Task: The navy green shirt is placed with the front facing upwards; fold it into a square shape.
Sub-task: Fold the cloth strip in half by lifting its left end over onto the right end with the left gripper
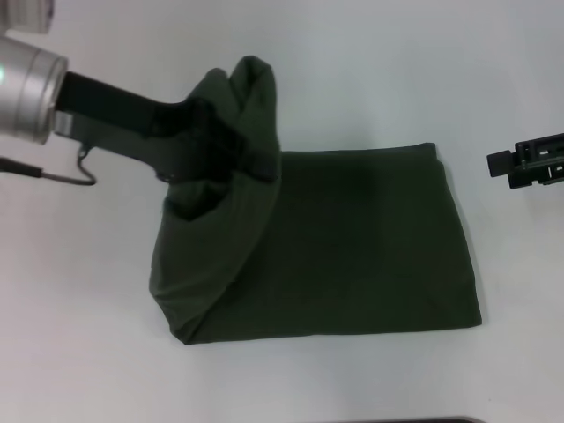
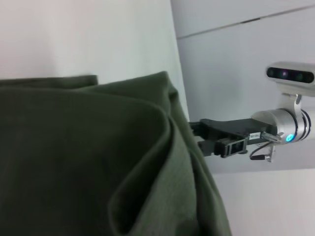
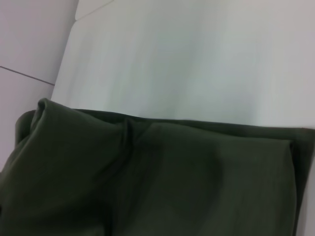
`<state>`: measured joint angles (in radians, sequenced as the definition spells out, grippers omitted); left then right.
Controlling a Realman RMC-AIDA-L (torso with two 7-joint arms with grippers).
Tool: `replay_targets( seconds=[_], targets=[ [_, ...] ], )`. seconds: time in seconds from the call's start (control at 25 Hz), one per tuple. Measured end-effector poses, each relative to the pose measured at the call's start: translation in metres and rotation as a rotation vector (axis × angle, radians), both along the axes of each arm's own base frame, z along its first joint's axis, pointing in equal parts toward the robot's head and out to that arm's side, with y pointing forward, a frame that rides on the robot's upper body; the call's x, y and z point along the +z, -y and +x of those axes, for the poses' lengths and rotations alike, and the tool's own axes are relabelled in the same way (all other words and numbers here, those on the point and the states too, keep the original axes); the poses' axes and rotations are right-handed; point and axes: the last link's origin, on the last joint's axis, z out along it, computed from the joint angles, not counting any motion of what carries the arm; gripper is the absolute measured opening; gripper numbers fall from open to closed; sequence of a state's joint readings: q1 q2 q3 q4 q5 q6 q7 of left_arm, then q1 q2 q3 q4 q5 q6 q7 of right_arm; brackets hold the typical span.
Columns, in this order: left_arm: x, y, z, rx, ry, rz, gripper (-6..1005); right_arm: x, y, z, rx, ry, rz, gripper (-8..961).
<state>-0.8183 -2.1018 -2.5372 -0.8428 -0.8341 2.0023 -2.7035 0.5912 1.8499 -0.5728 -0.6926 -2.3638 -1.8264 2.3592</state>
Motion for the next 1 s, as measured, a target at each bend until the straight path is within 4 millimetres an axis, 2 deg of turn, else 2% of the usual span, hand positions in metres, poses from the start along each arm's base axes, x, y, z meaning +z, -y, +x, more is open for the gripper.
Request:
replay_targets(
  seconds=[0.56, 1.0],
  targets=[
    [-0.043, -0.011, 0.034, -0.061, -0.053, -0.008, 51, -0.002, -0.001, 0.000, -0.001, 0.006, -0.002, 798],
    [-0.055, -0.013, 0.071, -0.158, -0.027, -0.047, 58, -0.002, -0.002, -0.001, -0.001, 0.006, -0.003, 795]
  ],
)
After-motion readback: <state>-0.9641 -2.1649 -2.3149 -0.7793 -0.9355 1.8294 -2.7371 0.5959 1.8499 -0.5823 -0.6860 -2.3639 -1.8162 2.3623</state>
